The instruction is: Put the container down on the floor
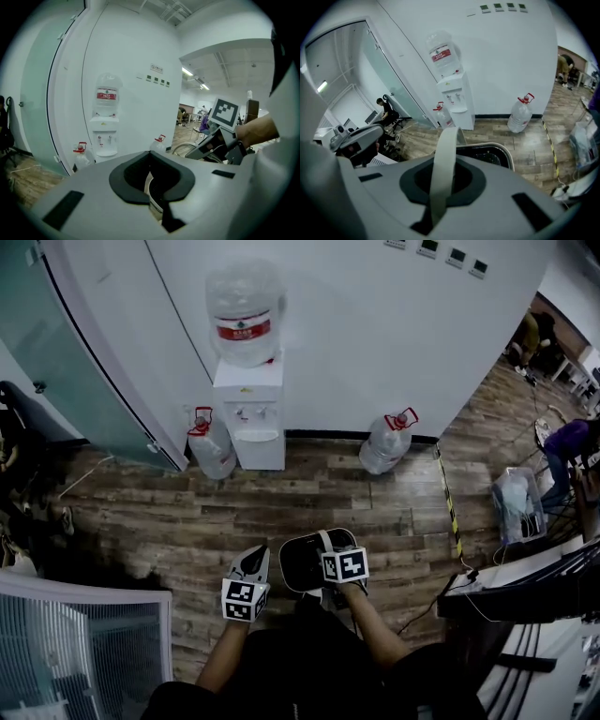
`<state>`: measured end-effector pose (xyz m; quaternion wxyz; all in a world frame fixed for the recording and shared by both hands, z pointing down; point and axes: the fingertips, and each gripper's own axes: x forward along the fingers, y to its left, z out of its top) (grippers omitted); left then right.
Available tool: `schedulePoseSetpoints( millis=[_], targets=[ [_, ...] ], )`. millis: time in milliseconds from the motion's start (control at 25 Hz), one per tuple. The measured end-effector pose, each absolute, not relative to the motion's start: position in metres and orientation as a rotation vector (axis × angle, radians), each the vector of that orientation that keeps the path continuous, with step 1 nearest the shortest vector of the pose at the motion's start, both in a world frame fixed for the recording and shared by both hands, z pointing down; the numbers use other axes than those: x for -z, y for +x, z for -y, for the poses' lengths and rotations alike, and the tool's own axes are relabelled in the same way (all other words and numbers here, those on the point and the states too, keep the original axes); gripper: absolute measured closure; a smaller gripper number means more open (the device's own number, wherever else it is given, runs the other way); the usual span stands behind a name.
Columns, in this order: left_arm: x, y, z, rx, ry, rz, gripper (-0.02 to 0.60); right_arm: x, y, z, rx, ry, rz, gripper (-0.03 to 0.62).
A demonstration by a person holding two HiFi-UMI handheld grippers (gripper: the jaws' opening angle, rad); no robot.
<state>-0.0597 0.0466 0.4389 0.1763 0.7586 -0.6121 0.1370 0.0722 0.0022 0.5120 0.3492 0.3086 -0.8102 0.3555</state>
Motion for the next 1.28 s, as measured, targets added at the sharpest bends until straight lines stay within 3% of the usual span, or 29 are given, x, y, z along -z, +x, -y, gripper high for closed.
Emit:
schedulePoseSetpoints(
  millis=[1280],
  targets=[
    [-0.452,-0.061,0.092,-0.368,2.07,1.762,0.568,-0.524,0.079,0.144,-0.983,0.765,2.069,0.583]
  ],
)
